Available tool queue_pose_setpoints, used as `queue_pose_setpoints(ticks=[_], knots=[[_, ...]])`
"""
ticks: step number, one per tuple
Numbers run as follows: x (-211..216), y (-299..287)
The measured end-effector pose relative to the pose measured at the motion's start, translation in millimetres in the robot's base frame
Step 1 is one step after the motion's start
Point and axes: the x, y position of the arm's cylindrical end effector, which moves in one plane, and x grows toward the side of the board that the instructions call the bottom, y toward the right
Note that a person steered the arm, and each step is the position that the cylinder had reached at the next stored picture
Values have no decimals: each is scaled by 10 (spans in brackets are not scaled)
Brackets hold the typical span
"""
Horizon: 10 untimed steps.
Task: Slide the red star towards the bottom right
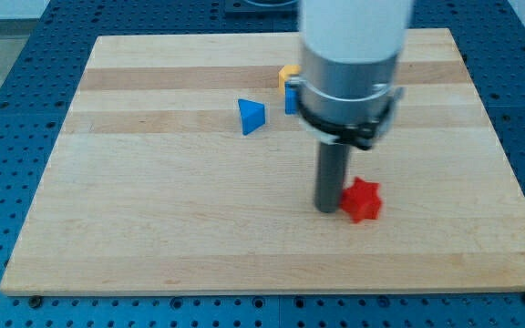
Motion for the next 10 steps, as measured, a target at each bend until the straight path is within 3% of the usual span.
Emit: queue_pose_setpoints(ticks=[3,5,8,10], knots=[[-344,31],[-9,422],[-291,685],[-54,969]])
